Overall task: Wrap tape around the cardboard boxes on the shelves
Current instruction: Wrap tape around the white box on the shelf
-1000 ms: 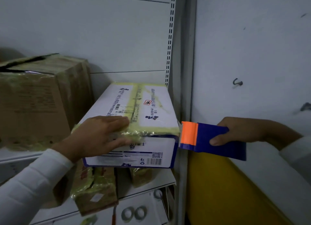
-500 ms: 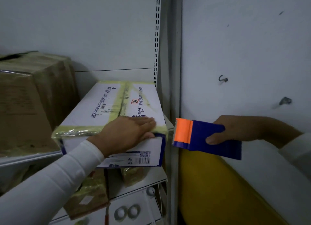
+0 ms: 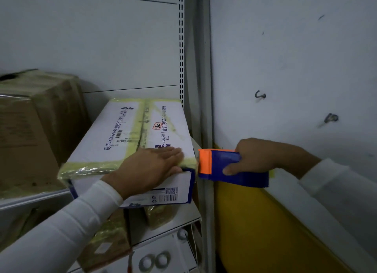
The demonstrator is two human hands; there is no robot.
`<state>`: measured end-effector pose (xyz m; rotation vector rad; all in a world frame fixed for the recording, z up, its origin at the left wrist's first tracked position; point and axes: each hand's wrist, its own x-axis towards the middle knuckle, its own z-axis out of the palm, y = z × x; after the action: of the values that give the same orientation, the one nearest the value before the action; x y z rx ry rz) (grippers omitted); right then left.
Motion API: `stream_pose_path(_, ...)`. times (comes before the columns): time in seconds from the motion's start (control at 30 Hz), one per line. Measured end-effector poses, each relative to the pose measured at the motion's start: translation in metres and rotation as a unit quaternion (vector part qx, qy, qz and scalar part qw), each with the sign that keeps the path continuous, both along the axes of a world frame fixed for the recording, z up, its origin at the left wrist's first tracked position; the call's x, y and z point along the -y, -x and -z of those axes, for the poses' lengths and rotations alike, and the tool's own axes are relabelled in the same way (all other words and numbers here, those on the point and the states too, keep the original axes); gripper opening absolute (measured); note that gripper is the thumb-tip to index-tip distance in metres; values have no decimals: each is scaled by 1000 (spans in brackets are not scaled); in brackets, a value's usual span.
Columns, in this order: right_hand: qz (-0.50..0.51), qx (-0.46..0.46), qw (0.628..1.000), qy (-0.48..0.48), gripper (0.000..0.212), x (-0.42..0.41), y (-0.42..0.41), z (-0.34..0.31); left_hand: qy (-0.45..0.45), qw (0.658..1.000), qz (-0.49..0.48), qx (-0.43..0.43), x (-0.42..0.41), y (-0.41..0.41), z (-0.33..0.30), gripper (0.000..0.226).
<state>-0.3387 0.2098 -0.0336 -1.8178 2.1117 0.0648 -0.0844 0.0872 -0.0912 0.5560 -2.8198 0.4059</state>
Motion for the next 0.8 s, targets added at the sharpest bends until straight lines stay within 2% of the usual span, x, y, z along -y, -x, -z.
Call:
stream_pose_path(0.13,22,-139,988,57,46,-11,-9,-4,3,1000,-3,-4,-2,9,-6,72)
stream_pose_path(0.2,24,-208,973,96,49,-11,-15,10,6,1000,15,0,-2,13,-9,65)
stream_pose_path(0.23,24,-203,974,93,50,-11,-18,19,11,1000,22,9,-2,14,-9,60)
stream_pose_path(0.33,41,-98,991,76,50,-7,-19,40,33,999,13,1,-2,10,-4,61)
stream_pose_path(0.4,52,-91,989,109,50,-8,-17,41,54,998,-3,-15,-1,8,-5,72)
stream_pose_path(0.5,90,-49,982,158,50,-10,-9,38,1,1000,-9,18,4,9,-19,87)
stream_pose_path(0.57,117,24,977,175,47,-10,0,40,-34,999,-17,30,9,8,-27,90)
stream_pose_path(0.67,149,184,952,195,40,-15,13,48,-41,996,-64,47,0,11,-32,76)
stream_pose_path(0.8,164,328,899,239,28,-24,19,57,-5,980,-190,-60,-36,51,-23,74)
